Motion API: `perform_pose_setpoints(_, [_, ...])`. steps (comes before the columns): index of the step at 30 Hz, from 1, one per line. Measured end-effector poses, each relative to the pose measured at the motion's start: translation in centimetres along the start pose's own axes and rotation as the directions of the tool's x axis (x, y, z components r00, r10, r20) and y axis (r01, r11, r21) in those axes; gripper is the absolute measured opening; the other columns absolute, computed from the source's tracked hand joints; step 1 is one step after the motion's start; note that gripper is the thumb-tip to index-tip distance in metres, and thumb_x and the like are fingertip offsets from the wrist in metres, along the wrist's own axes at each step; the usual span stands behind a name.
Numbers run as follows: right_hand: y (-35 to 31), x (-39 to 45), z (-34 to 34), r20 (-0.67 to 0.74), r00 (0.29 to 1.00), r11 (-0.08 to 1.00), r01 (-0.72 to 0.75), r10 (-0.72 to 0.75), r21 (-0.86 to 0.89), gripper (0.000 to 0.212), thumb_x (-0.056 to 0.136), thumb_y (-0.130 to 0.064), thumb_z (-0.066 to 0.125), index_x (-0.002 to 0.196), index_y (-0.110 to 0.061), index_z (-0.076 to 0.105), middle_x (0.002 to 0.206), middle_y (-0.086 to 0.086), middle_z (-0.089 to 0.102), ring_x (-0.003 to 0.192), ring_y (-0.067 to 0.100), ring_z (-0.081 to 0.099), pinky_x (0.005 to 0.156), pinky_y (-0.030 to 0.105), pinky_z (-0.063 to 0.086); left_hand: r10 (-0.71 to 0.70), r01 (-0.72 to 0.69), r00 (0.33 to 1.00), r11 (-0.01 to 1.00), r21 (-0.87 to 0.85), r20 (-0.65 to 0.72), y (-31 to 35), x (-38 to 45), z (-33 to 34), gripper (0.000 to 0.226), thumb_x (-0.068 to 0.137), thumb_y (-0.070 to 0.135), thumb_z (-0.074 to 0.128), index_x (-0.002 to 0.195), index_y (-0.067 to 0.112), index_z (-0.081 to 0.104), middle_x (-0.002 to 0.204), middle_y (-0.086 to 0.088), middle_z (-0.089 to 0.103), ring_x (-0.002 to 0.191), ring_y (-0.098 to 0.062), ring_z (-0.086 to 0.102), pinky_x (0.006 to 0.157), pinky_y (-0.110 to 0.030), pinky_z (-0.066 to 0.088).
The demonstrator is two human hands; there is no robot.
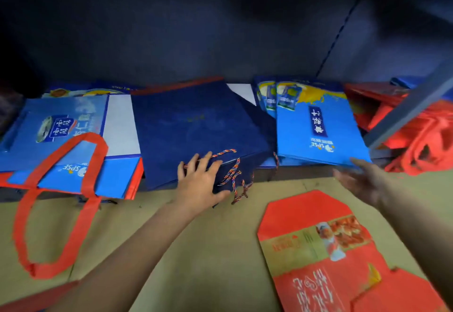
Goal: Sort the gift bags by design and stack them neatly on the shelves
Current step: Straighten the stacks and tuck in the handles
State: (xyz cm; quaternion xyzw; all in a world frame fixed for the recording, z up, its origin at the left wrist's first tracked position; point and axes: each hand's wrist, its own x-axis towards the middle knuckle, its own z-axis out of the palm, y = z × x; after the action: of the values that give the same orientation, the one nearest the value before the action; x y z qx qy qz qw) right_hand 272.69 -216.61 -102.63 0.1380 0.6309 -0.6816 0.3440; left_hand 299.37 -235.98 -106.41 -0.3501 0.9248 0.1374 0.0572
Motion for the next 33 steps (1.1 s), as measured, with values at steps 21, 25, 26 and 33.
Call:
perform_pose_setpoints(21, [14.5,-9.4,18.1,0.389,0.751,0.492,0.649,-0.533,-0.580,0.036,0.081,0.001,0.059,0.115,-0.009,0.050,0.111,0.003,0.033,0.078,0.013,0.049,0.079,0.016,0.043,-0.426,0.428,0.899,0.904,-0.003,-0.104,-18.3,-5.4,-1.0,0.081,0.075,0.069,0.055,0.143,0.037,0.027,0.156,-0.003,0.005,0.143,-0.034,0.000,0.112,-0.051,0.010])
perform_pose_setpoints(25, [14.5,-10.6,22.0,0.904,0.406,-0.200,0.882,-0.137,-0.426,0.066,0.080,-0.033,0.068,0.138,-0.025,0.036,0.140,0.001,0.025,0.129,0.020,0.024,0.109,0.038,0.026,-0.378,0.390,0.917,0.917,0.083,-0.125,-18.3,-5.6,-1.3,0.071,0.081,0.066,0.050,0.140,0.031,0.031,0.147,-0.005,0.024,0.134,-0.031,0.022,0.104,-0.043,0.029])
perform_pose_setpoints(26, [14.8,-10.5,23.3,0.940,0.339,-0.390,0.872,0.045,-0.295,0.072,0.081,-0.039,0.065,0.142,-0.030,0.028,0.148,0.000,0.015,0.137,0.021,0.012,0.114,0.041,0.017,-0.349,0.367,0.922,0.926,0.088,-0.170,-18.3,-5.9,-1.1,0.065,0.084,0.062,0.049,0.137,0.027,0.036,0.141,-0.006,0.032,0.129,-0.030,0.029,0.101,-0.041,0.034])
perform_pose_setpoints(33, [15.5,-8.7,30.4,0.835,0.291,-0.682,0.720,0.467,0.130,0.073,0.088,-0.045,0.054,0.146,-0.043,0.009,0.157,-0.005,-0.008,0.143,0.029,-0.013,0.113,0.053,-0.005,-0.156,0.116,0.869,0.987,-0.114,-0.469,-19.9,-10.0,-1.2,0.042,0.083,0.049,0.034,0.069,0.021,0.063,0.047,-0.002,0.058,0.045,-0.026,0.060,0.041,-0.027,0.041])
